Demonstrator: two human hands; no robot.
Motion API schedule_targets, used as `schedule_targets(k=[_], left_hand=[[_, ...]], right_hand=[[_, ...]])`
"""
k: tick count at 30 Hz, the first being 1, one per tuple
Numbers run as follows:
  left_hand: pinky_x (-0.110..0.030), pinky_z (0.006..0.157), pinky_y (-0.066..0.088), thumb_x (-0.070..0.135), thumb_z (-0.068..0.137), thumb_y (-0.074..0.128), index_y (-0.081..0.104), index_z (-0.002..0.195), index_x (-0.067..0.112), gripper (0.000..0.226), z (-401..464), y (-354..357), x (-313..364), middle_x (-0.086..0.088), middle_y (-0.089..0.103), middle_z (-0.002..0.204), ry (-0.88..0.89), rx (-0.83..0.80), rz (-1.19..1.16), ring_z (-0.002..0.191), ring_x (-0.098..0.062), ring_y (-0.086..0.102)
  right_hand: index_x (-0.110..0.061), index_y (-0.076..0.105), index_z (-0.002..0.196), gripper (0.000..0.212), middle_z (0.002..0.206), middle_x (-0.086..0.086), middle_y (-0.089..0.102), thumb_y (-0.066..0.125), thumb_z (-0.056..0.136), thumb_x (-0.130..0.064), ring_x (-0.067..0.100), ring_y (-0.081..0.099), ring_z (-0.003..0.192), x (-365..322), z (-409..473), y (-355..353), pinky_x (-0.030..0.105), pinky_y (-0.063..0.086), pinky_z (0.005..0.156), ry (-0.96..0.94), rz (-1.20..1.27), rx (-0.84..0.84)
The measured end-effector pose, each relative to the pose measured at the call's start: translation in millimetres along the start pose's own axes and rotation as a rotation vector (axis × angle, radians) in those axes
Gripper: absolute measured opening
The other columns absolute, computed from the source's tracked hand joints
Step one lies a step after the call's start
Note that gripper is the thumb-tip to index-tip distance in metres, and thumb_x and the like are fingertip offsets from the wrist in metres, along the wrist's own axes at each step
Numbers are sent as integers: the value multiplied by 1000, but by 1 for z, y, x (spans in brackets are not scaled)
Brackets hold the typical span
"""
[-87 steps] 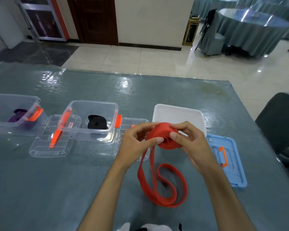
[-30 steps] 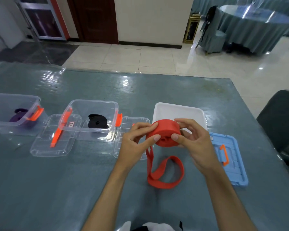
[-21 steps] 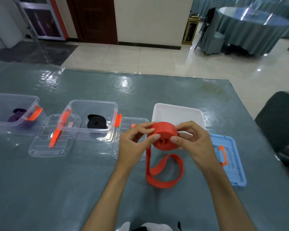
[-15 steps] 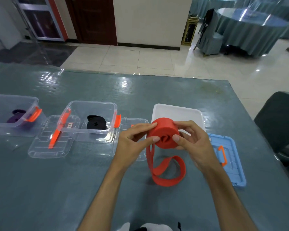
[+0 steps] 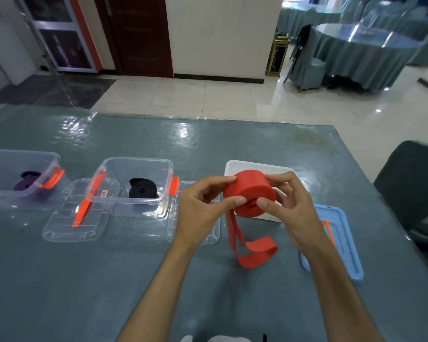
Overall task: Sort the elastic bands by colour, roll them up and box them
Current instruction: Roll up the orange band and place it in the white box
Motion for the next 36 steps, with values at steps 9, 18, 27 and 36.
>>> schedule_targets(k=[9, 18, 27, 36], left_hand=[[-28, 102, 55, 16, 76, 85, 78, 117, 15, 41, -9, 13, 4, -6, 74, 122, -35, -98, 18, 117, -17, 70], [-50, 102, 58, 9, 78, 89, 78, 104, 7, 29, -31, 10, 0, -8, 80, 108, -74, 24, 28, 108, -27, 76], [-31, 89, 61, 14, 79, 91, 80, 104, 16, 28, -40, 3, 10, -3, 80, 107, -45, 21, 28, 103, -22, 77], [-29, 101, 56, 21, 77, 88, 78, 122, 21, 46, -45, -11, -3, -1, 76, 118, -87, -106, 128, 114, -20, 72]], right_hand=[[-27, 68, 120, 56, 117, 4, 72, 95, 72, -33, 30, 70, 109, -5, -14, -12, 51, 61, 87, -54, 70, 92], [-27, 68, 107, 50, 105, 7, 77, 96, 69, -41, 28, 77, 92, -10, -30, -16, 36, 62, 65, 0, 17, 111], [-21, 63, 89, 48, 114, 11, 77, 97, 67, -47, 33, 75, 109, 13, -46, -5, 45, 62, 84, 72, -27, 58], [-35, 70, 126, 52, 114, 1, 76, 88, 77, -32, 23, 75, 106, 16, -56, 0, 37, 65, 72, 70, -23, 97]])
Point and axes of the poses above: each hand's wrist, its own z-axis towards the middle knuckle, its own y-axis out of the palm, x = y × z, the point moved 6 cm from there along z, towards the middle knuckle
